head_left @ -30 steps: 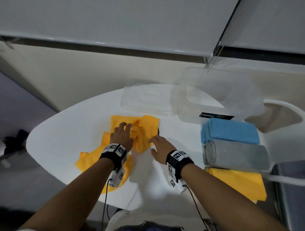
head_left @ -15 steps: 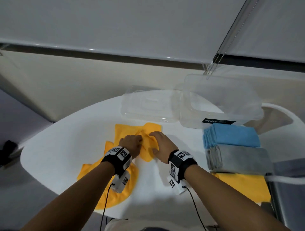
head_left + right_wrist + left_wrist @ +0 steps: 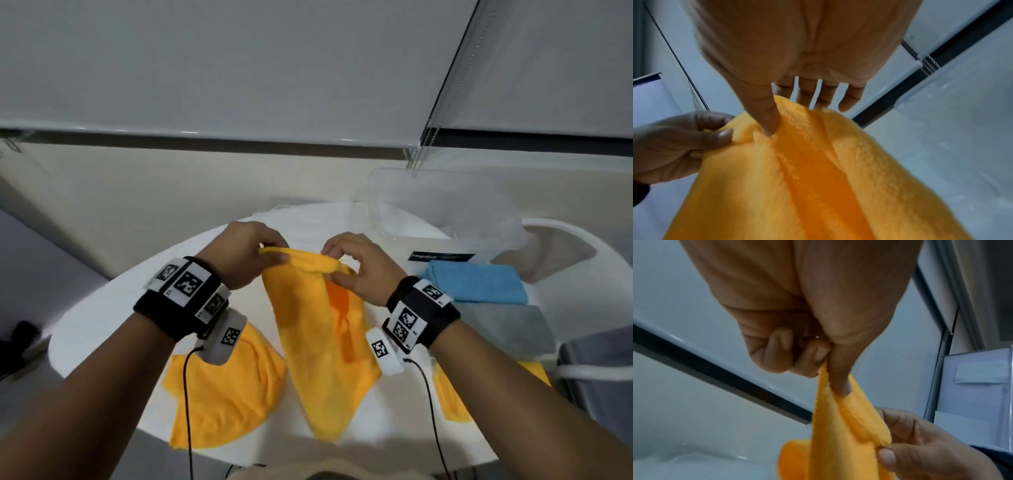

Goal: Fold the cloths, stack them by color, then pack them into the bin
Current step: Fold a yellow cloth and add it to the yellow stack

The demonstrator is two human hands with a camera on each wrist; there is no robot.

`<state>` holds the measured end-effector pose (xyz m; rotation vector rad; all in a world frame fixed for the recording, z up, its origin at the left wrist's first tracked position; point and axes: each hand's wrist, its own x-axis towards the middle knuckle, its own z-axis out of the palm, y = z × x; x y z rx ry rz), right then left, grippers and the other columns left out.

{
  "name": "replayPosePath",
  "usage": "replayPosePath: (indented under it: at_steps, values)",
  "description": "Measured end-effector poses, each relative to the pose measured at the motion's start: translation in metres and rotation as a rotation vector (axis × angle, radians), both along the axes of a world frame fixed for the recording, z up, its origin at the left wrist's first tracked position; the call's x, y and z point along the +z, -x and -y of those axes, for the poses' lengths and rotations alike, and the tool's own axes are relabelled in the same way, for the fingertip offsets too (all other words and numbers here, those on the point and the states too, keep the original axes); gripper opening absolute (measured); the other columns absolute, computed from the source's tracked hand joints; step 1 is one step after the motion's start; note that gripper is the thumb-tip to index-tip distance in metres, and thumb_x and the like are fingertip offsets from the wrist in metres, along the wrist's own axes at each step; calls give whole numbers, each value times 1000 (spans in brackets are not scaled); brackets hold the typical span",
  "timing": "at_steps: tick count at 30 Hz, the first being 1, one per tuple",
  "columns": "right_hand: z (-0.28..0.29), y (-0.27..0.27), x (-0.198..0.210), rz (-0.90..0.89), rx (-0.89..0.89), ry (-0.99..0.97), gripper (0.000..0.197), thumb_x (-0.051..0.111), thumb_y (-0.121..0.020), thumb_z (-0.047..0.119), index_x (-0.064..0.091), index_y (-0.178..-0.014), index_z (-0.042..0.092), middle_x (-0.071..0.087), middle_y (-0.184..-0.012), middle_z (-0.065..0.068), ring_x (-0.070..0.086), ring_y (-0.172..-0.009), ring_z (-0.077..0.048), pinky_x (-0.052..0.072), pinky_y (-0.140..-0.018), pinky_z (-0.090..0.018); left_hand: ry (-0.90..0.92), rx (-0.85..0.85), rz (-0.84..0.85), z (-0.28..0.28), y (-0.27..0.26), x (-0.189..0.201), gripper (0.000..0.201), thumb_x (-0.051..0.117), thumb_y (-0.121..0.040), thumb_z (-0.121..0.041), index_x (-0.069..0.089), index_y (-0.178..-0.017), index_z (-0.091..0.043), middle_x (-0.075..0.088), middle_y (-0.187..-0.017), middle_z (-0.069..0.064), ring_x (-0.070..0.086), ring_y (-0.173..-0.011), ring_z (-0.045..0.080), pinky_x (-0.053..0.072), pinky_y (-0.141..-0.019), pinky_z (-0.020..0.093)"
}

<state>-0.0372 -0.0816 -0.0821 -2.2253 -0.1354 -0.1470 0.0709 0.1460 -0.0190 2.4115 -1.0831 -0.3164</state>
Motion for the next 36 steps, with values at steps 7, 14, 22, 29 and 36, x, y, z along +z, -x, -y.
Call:
replayPosePath:
  at_steps: [7, 14, 22, 29, 36]
  values:
    - [33, 2, 28, 100, -304, 349, 18, 56, -80, 16, 54, -95, 25, 50, -71, 14, 44, -85, -15, 40, -85, -42, 267, 86, 150, 9, 5, 32, 17, 55, -84, -39, 64, -82, -25, 57, -83, -3, 51, -78, 14, 37, -68, 26]
    - [56, 8, 43, 30, -450, 613, 15, 54, -86, 42, 54, -96, 32, 52, -77, 15, 43, -95, -23, 27, -82, -40, 422, 265, 343, -1, -6, 45, 11, 64, -87, -21, 64, -82, -12, 51, -87, 4, 47, -80, 14, 34, -70, 26]
    - [89, 60, 31, -89, -437, 406, 12, 64, -88, 43, 67, -95, 33, 62, -100, 13, 52, -100, -20, 35, -82, -34, 361, 286, 182, -54, 6, 24, 17, 63, -89, -28, 61, -85, -44, 69, -82, -2, 62, -78, 20, 47, -70, 28]
    - [95, 79, 70, 109, -331, -170, 18, 71, -87, 15, 61, -89, 30, 67, -81, 9, 60, -75, -7, 50, -67, -21, 654, 407, 142, -72, 7, 49, 10, 64, -88, -34, 65, -86, -43, 66, -81, -32, 60, -75, -7, 47, -65, 12]
    - [107, 18, 16, -36, -566, -89, 15, 69, -89, 26, 65, -92, 12, 68, -88, -5, 64, -84, -25, 50, -73, -34, 357, 598, 96, -17, -47, -13, 17, 64, -89, -33, 72, -101, -23, 61, -95, 7, 55, -82, 22, 46, -76, 29]
